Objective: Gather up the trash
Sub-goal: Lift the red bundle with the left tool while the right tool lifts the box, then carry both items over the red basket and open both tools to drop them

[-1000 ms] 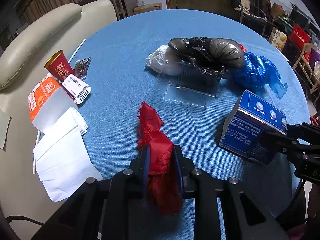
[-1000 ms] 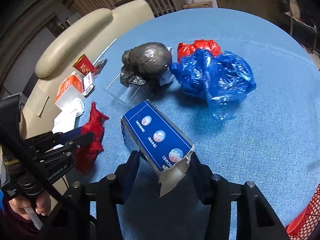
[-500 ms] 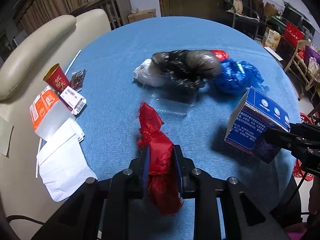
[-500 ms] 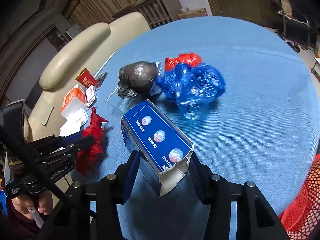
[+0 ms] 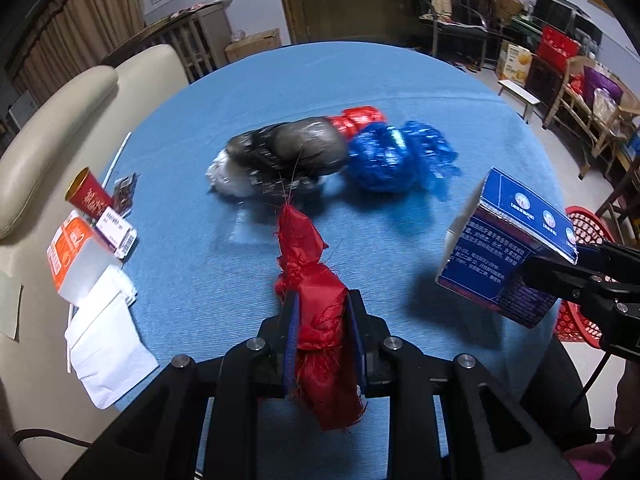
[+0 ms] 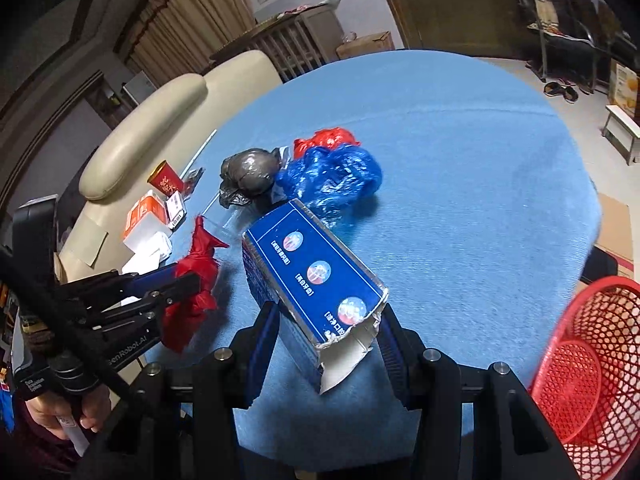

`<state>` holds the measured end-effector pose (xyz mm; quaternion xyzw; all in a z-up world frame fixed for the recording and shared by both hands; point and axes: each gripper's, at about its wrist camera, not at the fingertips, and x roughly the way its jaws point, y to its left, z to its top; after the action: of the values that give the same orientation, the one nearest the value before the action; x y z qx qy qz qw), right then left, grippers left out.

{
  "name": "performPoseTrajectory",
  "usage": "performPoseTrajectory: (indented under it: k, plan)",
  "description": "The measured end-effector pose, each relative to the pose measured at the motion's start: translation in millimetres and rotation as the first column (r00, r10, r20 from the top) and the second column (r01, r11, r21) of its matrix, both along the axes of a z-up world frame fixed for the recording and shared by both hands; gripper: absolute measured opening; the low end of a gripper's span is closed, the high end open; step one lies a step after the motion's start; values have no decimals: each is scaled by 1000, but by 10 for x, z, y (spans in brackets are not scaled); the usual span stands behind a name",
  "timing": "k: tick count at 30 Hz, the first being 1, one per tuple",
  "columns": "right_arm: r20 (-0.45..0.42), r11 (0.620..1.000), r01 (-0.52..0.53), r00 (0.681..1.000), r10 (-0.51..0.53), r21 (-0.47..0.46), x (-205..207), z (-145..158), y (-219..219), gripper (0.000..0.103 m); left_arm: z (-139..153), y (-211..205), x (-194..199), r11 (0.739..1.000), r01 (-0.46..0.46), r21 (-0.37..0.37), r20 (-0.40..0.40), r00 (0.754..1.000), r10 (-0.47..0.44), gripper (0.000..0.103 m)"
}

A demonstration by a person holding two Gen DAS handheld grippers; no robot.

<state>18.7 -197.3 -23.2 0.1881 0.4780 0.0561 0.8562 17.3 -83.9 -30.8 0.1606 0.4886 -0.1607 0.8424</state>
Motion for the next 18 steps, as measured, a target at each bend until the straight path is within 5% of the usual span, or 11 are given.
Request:
performPoseTrajectory:
  k: [18]
  plan:
    - [27,994,111,993,-111,-18,-531,104,-527,52,57,-689,-303,992,123,15,-6,992,-123,25]
